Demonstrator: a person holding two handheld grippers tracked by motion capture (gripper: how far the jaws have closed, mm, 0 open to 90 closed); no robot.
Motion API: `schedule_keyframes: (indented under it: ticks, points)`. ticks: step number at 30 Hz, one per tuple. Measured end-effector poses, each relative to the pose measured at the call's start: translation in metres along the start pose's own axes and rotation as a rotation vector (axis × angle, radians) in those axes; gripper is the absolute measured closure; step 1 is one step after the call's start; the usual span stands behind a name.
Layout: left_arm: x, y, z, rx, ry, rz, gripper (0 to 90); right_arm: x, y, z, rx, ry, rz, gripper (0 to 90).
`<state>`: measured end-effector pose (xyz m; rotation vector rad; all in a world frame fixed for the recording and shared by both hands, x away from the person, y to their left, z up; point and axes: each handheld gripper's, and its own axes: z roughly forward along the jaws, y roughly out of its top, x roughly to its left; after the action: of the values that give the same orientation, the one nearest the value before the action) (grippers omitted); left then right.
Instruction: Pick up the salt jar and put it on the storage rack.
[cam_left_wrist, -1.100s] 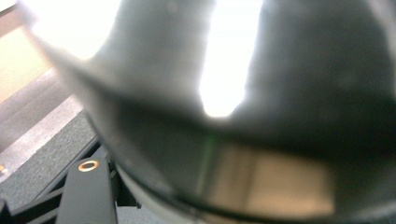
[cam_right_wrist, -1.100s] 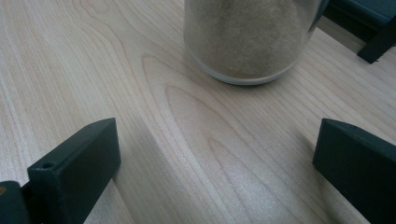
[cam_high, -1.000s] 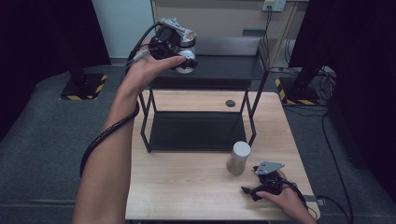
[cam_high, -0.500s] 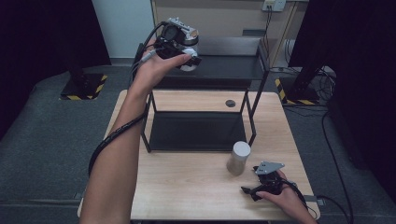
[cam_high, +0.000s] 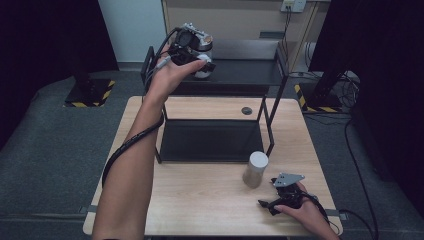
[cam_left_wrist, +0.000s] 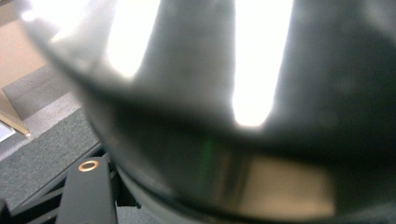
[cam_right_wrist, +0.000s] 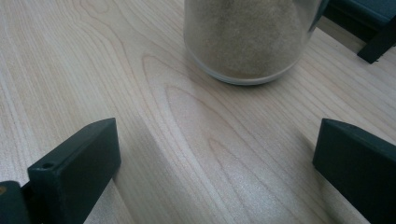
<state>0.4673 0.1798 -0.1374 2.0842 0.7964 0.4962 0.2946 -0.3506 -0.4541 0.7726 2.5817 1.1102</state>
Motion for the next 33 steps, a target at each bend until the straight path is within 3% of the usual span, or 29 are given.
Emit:
schedule_keyframes:
  ticks: [11, 23, 29, 33]
  points:
    - [0.011, -0.01, 0.007, -0.021, -0.02, -0.05, 30.1, 0.0, 0.0, 0.0, 0.0, 0.001, 0.0, 1.7]
    - [0.007, -0.007, 0.007, -0.008, 0.002, -0.043, 29.7, 0.0, 0.0, 0.0, 0.0, 0.001, 0.0, 1.7]
    - [0.004, -0.006, 0.003, -0.012, 0.011, -0.039, 11.9, 0.0, 0.0, 0.0, 0.0, 0.001, 0.0, 1.7]
    - [0.001, -0.005, -0.001, -0.014, 0.018, -0.034, 7.2, 0.0, 0.0, 0.0, -0.001, 0.001, -0.001, 1.7]
